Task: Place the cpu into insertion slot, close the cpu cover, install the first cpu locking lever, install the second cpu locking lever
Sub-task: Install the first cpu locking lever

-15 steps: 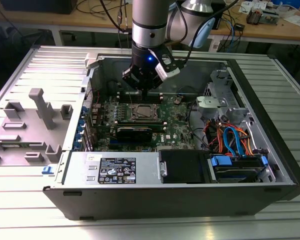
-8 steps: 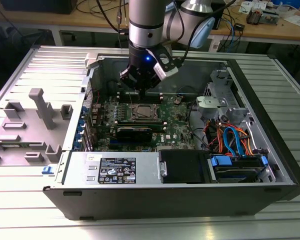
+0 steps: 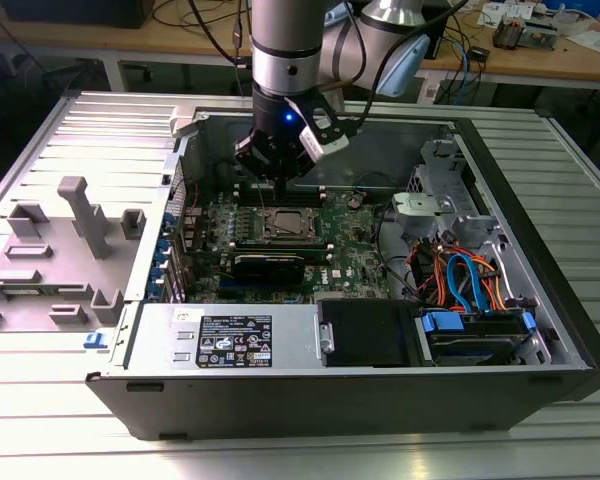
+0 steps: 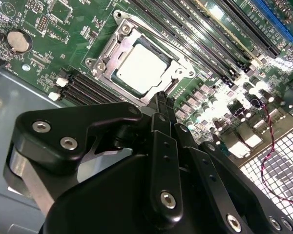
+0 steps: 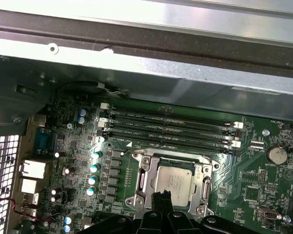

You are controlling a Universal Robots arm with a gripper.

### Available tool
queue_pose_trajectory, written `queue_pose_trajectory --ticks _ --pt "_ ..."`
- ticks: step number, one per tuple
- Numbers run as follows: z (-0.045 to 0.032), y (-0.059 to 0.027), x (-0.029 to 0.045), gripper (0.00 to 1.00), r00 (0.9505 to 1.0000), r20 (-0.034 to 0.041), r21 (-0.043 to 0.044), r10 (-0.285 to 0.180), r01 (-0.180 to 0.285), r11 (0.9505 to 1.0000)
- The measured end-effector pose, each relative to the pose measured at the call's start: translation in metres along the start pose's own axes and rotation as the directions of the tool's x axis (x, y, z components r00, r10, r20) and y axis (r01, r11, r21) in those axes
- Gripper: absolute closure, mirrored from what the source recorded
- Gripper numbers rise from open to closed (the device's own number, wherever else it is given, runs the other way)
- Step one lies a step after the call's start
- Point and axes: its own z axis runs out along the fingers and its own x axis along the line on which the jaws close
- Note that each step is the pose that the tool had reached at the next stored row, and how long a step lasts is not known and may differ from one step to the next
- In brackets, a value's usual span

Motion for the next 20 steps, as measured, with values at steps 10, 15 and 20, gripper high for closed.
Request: queue_pose_trajectory --ticks 10,15,20 --pt "0.0000 0.0000 0.0003 0.89 1.0000 -0.0001 0.0000 0.000 0.000 1.0000" --pt "0.0000 0.0000 0.0004 0.89 0.9999 0.0001 -0.0001 0.014 -0.014 0.9999" --pt "0.0000 0.0001 0.0006 0.89 0.9993 0.0003 -0.0003 0.037 -0.037 0.9993"
